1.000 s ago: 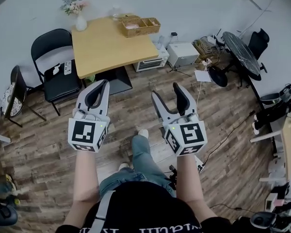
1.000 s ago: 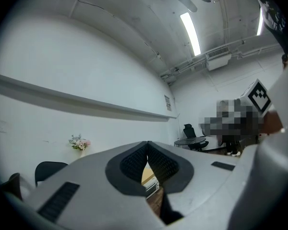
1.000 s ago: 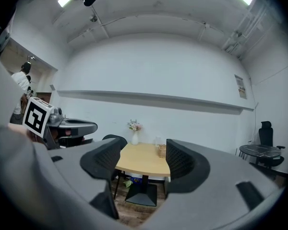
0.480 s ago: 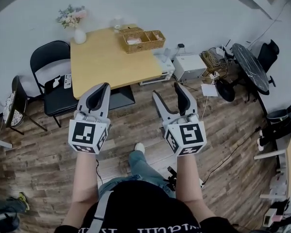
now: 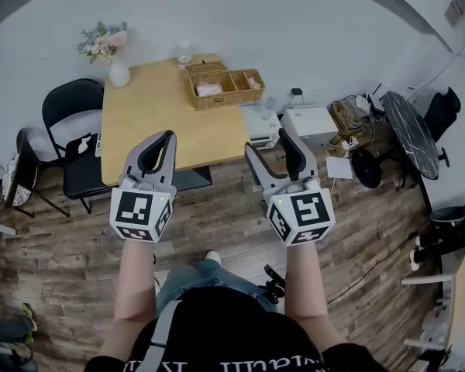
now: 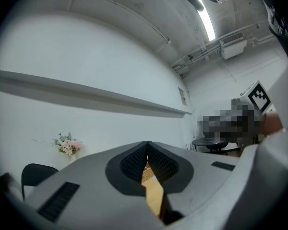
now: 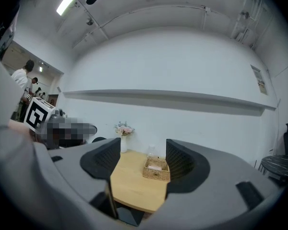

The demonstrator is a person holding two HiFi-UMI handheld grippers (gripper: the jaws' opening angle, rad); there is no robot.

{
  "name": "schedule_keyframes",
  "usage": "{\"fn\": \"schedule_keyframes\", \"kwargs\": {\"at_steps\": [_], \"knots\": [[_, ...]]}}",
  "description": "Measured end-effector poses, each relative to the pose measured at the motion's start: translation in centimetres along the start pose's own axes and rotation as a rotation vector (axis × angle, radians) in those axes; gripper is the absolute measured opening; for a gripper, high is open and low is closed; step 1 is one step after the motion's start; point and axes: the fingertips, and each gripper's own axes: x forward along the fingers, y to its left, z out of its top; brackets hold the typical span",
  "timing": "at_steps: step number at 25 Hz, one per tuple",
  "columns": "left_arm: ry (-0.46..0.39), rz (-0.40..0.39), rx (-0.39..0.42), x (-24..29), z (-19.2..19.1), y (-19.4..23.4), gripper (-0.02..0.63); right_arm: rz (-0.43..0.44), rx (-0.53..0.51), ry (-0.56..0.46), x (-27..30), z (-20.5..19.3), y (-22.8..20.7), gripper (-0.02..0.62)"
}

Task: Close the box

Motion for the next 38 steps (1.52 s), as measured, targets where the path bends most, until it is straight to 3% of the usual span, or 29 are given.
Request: {"fn": "schedule_keyframes", "kwargs": {"at_steps": [5,12,23,28,32,38], "knots": [[0.022,0.002,0.007,3.5,-1.0,-0.2,0.012,0.027,0.008,0.01,2.6,-1.2,-2.3,0.307],[0.027,0.023,-0.001,8.3,-1.8,2.3,0.012,-0.004,0.057,0.011,6.5,-2.3,-6.6,0.307],[0.025,0.023,-0.061,20.1,-4.6,8.6,0.012,0.007,0.03,0.069,17.7,-3.5,-12.1,0.307],[0.043,0.04,-0.079,23.9,-6.4,12.6,0.012,0.055,0.006,0.103,24.3,-4.4,-12.5,0.307],[0.06,0.057,-0.108,26.7,-7.9,16.0,0.012,0.083,0.053,0.109,29.4,-4.9,-12.8,0.307],[0.086,0.052,-0.141,30.0,-9.9,18.8,0.012,0.098,0.102,0.198,34.6,-7.5,-13.7,0.307]]}}
